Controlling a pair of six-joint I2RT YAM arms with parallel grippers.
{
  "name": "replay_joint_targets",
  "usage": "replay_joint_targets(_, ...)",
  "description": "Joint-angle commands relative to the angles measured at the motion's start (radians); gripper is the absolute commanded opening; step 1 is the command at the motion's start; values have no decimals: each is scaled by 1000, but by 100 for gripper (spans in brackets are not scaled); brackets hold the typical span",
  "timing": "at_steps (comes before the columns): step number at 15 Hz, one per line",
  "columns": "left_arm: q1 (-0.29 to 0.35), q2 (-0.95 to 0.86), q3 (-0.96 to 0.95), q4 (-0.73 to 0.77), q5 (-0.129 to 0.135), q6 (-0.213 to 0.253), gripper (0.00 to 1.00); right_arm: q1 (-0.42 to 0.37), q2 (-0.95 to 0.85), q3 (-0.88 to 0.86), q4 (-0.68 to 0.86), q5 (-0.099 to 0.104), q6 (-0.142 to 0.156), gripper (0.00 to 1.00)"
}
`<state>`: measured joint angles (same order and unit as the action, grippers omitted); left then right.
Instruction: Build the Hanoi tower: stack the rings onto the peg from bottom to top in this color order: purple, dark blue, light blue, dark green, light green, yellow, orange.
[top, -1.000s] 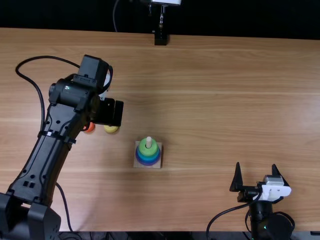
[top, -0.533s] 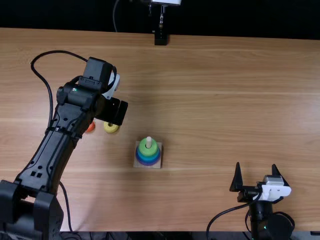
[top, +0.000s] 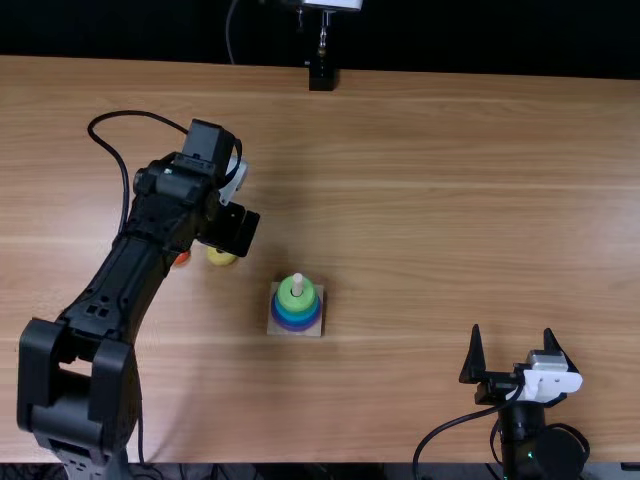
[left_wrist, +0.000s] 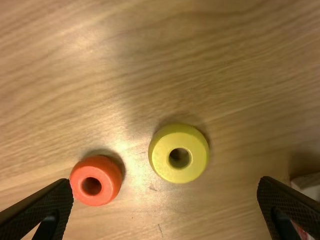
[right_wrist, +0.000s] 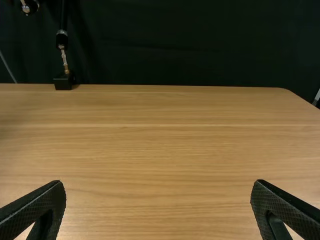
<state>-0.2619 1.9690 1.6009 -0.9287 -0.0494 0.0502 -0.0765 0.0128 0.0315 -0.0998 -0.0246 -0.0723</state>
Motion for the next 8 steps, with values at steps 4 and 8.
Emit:
replay_joint_targets(4, -8, 59, -21, 3, -4, 14, 100, -8, -13, -15, -19, 19, 8, 100)
replay_joint_targets(8, -10, 91, -21, 3, -4, 14, 100, -8, -13, -15, -19, 17, 8, 100)
